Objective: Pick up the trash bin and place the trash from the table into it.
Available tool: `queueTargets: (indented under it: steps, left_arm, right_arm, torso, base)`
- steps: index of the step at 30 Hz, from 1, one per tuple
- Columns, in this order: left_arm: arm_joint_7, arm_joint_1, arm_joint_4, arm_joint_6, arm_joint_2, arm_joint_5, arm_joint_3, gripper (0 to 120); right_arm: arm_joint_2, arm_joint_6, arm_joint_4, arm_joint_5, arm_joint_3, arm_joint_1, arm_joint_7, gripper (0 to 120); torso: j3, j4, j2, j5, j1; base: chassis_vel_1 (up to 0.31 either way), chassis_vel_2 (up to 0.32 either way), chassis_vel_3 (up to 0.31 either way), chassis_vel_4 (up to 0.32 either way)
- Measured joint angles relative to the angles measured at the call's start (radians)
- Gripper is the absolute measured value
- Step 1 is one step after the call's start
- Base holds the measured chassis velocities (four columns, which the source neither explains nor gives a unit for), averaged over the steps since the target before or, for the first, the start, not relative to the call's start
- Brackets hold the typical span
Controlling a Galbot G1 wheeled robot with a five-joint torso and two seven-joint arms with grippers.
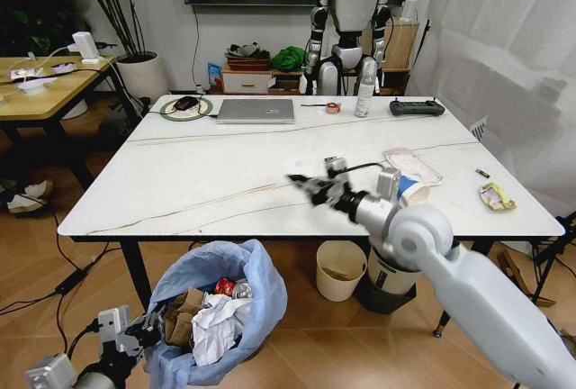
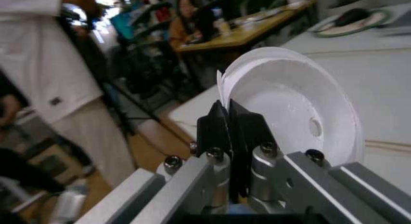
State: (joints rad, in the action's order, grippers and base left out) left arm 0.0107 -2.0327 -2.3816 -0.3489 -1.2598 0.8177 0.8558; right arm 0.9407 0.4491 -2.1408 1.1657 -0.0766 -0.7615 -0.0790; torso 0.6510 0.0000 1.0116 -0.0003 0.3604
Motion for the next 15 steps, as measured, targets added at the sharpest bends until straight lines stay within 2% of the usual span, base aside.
queueTargets:
  steps: [3,4,9,15]
  left_arm:
    - [0.002,0.0,-0.003,-0.002,0.0,0.005,0.001,0]
    - [0.002,0.0,-0.003,-0.002,0.0,0.005,0.001,0]
    - [0.003,-0.006,-0.01,-0.004,-0.004,0.006,0.001,0]
    - [0.003,-0.015,-0.018,-0.004,-0.014,0.012,0.0,0]
  right_arm:
    - [0.006,-0.044,-0.078,0.056,-0.144,-0.006,-0.027,0]
    - [0.006,-0.044,-0.078,0.056,-0.144,-0.006,-0.027,0]
    - [0.057,-0.066,-0.067,0.056,-0.293,0.026,-0.042,0]
    - [0.091,-0.075,0.016,-0.004,-0.333,0.036,-0.058,0]
  torso:
    - [0.0,0.0,0.0,-0.0001,0.0]
    - [0.0,0.0,0.0,-0.0001,0.0]
    - [0.0,0.0001,0.0,0.0,0.0]
    - [0.0,0.0002,0.0,0.0,0.0]
  base:
    - [0.0,0.0,0.0,0.0]
    - [0.0,0.0,0.0,0.0]
    - [0.0,0.0,0.0,0.0]
    - [0.0,0.0,0.0,0.0]
